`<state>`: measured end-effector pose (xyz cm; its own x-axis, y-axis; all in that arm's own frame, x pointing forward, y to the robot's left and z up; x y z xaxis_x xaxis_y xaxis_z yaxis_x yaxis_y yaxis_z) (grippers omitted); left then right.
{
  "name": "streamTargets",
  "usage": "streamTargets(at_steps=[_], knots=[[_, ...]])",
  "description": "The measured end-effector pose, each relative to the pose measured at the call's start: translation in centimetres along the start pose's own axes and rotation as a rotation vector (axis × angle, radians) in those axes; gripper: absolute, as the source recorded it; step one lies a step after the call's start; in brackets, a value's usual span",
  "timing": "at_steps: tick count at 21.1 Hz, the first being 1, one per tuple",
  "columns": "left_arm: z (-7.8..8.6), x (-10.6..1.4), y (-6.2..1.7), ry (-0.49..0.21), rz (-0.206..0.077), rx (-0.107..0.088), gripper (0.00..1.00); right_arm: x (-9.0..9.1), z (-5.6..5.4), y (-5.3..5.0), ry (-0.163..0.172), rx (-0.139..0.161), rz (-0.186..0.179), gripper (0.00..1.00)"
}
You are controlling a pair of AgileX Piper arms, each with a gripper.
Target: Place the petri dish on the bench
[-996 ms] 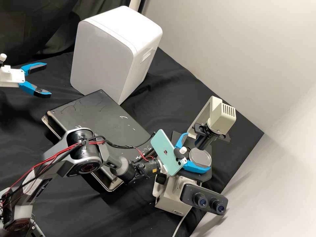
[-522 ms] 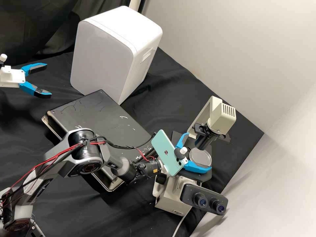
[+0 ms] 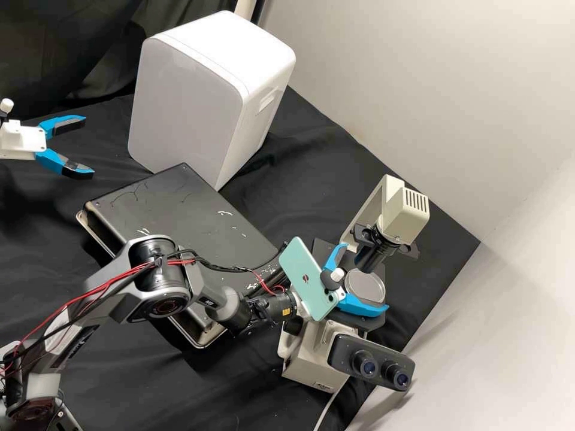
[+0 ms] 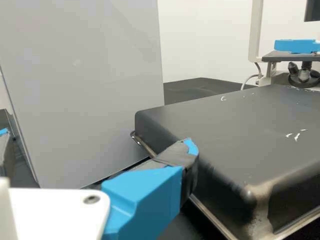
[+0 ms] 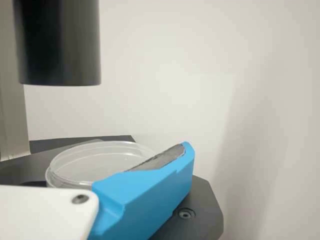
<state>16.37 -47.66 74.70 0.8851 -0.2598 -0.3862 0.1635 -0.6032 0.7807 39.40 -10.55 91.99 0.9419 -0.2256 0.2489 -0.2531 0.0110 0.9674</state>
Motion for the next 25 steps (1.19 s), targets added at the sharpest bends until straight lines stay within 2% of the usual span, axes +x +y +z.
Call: streamTargets(at_steps=[5,6,25], knots=[[0.06,0.00,-0.01,-0.004,-0.001,0.000,1.00,0.00,0.00,0.00,0.000,0.000,0.000,1.00],[0.06,0.00,-0.01,-0.004,-0.001,0.000,1.00,0.00,0.00,0.00,0.000,0.000,0.000,0.00],[0.14,0.01,-0.03,-0.007,-0.001,0.000,1.00,0.01,0.04,-0.04,0.002,0.000,0.002,0.00]])
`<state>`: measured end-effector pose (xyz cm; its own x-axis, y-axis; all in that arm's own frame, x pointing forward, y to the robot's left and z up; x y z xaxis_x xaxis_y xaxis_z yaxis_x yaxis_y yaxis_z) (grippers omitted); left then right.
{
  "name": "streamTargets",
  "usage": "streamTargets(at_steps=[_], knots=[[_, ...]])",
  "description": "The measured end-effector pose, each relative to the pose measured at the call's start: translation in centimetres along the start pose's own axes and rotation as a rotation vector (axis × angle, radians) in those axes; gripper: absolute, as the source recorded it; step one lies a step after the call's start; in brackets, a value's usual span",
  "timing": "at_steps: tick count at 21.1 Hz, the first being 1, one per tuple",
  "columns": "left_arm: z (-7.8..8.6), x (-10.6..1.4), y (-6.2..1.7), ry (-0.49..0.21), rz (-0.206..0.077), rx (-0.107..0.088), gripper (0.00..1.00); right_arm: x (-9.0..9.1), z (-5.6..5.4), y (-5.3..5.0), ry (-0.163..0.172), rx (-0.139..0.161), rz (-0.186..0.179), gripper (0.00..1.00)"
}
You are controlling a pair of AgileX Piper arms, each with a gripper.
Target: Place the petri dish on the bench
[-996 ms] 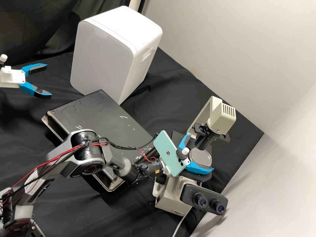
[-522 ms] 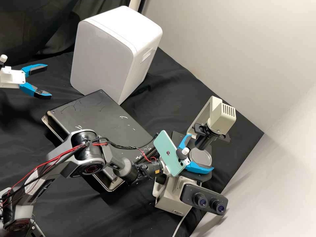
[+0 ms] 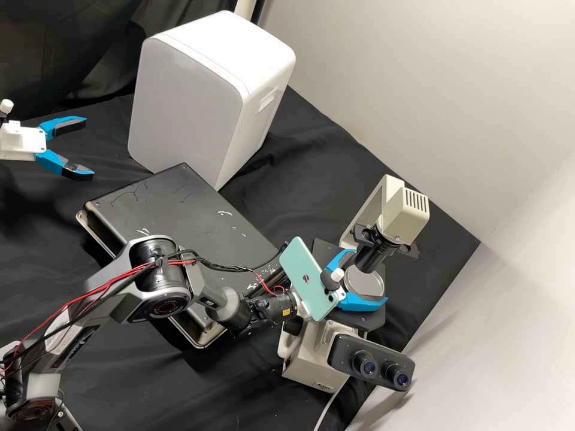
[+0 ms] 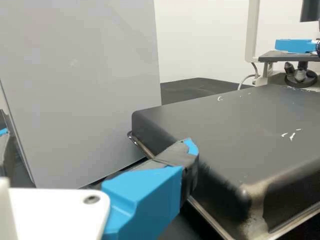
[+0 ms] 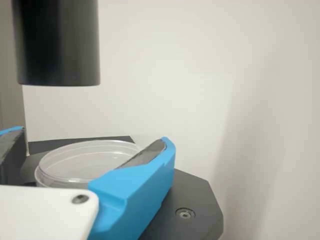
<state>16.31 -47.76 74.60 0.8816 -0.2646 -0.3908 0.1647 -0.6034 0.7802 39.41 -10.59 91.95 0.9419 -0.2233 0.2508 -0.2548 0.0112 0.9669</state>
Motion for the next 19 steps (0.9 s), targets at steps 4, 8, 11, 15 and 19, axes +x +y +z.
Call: streamTargets(at_steps=[4,8,11,15,19], knots=[[-0.10,-0.01,0.02,0.005,0.001,0.000,1.00,0.00,0.00,0.00,0.000,0.000,0.000,0.00],[-0.14,-0.01,0.02,0.007,0.001,0.000,1.00,0.00,0.00,0.00,0.000,0.000,0.000,0.00],[-0.14,-0.01,0.02,0.007,0.001,0.000,1.00,0.00,0.00,0.00,0.000,0.000,0.000,0.00],[-0.14,-0.01,0.02,0.007,0.001,0.000,1.00,0.00,-0.03,0.03,0.004,0.000,0.003,0.00],[-0.14,-0.01,0.02,0.007,0.001,0.000,1.00,-0.51,0.11,-0.20,0.017,0.011,0.012,0.00]])
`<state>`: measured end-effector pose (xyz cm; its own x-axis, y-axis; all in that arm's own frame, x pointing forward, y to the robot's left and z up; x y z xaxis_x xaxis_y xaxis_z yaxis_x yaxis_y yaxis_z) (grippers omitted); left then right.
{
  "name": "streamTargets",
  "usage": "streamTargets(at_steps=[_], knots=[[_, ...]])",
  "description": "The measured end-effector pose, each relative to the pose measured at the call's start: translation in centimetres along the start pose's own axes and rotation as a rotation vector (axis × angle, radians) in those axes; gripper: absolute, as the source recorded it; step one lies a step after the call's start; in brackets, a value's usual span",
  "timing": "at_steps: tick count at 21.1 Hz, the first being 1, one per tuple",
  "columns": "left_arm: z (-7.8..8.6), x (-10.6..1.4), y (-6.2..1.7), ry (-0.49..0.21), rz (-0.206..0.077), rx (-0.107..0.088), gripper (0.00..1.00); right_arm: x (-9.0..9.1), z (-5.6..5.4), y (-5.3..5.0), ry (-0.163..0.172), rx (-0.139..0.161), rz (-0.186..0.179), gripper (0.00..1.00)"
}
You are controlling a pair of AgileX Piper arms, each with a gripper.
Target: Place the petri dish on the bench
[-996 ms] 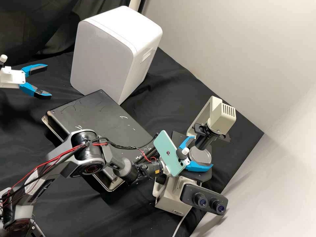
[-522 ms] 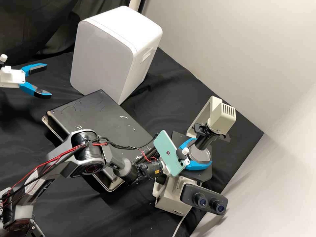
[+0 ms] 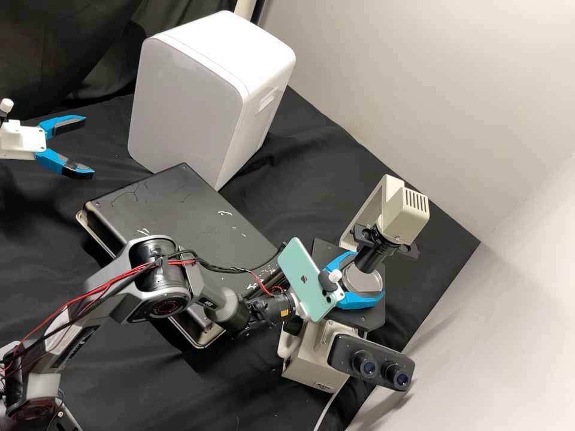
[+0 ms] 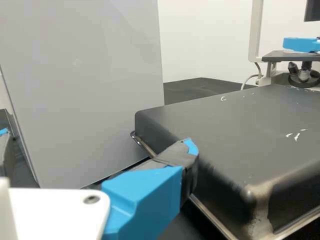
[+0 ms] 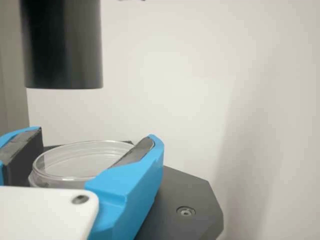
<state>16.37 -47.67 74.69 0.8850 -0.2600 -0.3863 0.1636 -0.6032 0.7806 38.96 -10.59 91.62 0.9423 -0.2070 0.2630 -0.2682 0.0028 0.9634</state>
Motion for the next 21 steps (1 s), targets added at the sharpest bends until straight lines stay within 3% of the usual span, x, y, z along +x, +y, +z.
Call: streamTargets(at_steps=[3,7,8,21], knots=[[0.0,0.0,0.00,0.000,0.000,0.000,1.00,-0.7,-0.1,0.0,0.006,0.010,0.004,0.00],[0.0,0.0,0.00,0.000,0.000,0.000,1.00,-2.3,-0.4,-0.1,0.005,0.057,-0.014,0.00],[0.0,0.0,0.00,0.000,0.000,0.000,1.00,-2.7,-0.5,-0.3,0.011,0.052,-0.023,0.00],[0.0,0.0,-0.01,-0.002,0.000,0.000,1.00,-8.3,-4.1,-1.8,0.076,0.145,-0.141,0.00]])
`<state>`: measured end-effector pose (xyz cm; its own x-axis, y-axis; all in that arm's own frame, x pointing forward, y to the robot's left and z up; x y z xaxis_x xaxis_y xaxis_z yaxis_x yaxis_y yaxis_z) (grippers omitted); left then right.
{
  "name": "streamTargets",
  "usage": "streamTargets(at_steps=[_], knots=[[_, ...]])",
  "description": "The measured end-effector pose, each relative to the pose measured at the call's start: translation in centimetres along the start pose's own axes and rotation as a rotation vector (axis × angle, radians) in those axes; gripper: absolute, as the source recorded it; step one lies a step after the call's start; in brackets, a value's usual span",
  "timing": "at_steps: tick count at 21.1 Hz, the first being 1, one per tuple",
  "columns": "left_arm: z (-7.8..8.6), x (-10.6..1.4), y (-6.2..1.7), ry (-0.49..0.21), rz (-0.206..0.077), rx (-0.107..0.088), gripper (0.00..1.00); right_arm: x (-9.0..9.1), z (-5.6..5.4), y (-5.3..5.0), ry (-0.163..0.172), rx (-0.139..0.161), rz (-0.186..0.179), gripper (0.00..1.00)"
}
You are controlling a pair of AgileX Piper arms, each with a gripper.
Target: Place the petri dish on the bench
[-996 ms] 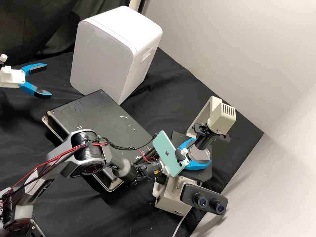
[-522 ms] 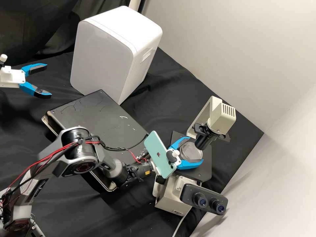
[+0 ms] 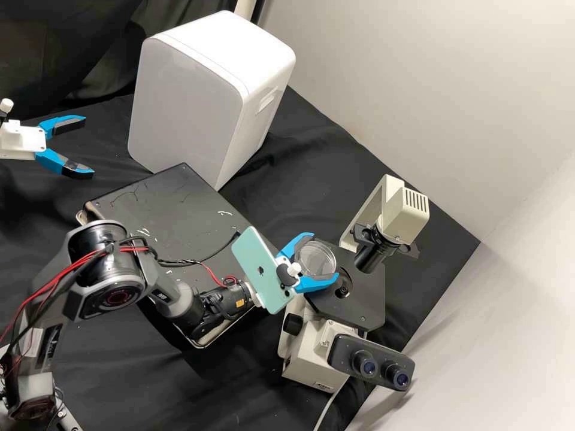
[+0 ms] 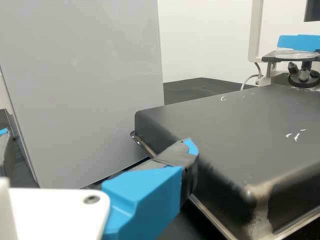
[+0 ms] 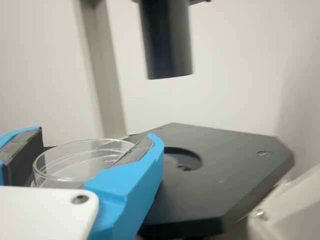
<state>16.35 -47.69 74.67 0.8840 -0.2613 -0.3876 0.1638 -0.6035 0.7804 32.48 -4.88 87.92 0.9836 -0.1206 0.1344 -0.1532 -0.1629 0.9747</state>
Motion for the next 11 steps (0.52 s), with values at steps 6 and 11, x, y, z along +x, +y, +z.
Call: streamTargets(at_steps=[6,11], knots=[[0.0,0.0,0.00,0.000,0.000,0.000,1.00,-1.4,-1.2,-0.7,0.019,0.000,-0.033,0.00],[0.0,0.0,0.00,0.000,0.000,0.000,1.00,-3.4,-2.8,-2.2,0.037,-0.002,-0.094,0.00]])
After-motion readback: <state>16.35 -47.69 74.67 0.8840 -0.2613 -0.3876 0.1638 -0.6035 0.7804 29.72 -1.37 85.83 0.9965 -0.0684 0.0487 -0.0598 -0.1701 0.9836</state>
